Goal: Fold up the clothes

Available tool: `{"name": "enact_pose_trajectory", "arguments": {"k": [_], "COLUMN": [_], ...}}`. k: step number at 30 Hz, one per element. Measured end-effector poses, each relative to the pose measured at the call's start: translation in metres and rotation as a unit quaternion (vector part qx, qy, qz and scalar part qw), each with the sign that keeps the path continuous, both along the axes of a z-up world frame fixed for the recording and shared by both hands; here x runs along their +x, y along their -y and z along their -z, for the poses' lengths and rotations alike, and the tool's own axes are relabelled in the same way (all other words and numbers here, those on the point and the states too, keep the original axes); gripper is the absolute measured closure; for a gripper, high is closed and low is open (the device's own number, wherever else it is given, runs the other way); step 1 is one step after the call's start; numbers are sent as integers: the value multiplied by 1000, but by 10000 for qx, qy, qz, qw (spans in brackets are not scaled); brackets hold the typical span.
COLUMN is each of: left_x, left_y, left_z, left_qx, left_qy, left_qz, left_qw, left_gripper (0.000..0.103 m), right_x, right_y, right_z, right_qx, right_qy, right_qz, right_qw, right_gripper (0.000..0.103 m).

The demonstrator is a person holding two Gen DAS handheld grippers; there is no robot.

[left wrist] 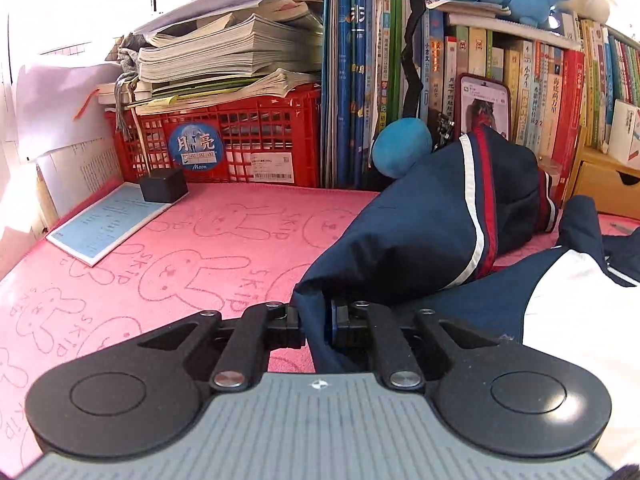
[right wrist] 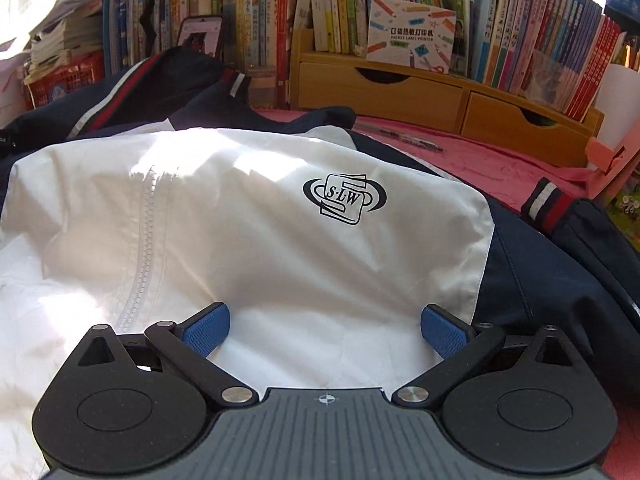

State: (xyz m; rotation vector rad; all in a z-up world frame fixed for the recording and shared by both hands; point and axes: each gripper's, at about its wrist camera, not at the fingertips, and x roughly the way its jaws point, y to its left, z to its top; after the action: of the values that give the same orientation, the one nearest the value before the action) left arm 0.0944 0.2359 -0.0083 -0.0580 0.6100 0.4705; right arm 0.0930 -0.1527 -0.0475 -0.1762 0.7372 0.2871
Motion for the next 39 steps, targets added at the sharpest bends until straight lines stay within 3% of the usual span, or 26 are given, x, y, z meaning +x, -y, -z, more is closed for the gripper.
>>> {"name": "enact_pose_trajectory", "arguments": {"k": [5, 8, 13, 15, 18, 24, 28, 34, 39], "left_x": [12, 24, 17, 3, -24, -77, -107, -131, -131], "left_y": [1, -8, -2, -3, -9, 11, 44, 76, 85], "left_z": [16, 27, 20, 14, 3, -13, -13, 5, 11], "left_qx": [286, 58, 67, -135, -544, -695, -574, -706, -913], "left_qy": [-282, -518, -611, -555, -402, -323, -568, -995, -944], "left_qz": [-63, -187, -208, -49, 147, 821, 1394, 1894, 2014], "left_qw": [9992, 9985, 9979, 9984, 9976, 9937, 9869, 9743, 9707], "left_gripper": [85, 78, 75, 69, 47, 45, 29, 27, 29], "right_x": [2, 5, 4, -3, -14, -40, -60, -80, -91], "right_y": [5, 11, 13, 16, 26, 51, 69, 92, 102], "right_z": [-4, -4, -8, -10, -14, -23, -28, -26, -22], "right_qx": [11, 162, 149, 114, 93, 96, 2, 60, 273], "right_qy": [-64, -49, -78, -70, -37, -54, -23, -177, -342], "right_qz": [60, 154, 268, 238, 179, 223, 322, 545, 663], "right_qw": [10000, 9997, 9995, 9996, 9998, 9997, 9995, 9983, 9968], "right_gripper": [0, 0, 0, 0, 0, 0, 0, 0, 0]}}
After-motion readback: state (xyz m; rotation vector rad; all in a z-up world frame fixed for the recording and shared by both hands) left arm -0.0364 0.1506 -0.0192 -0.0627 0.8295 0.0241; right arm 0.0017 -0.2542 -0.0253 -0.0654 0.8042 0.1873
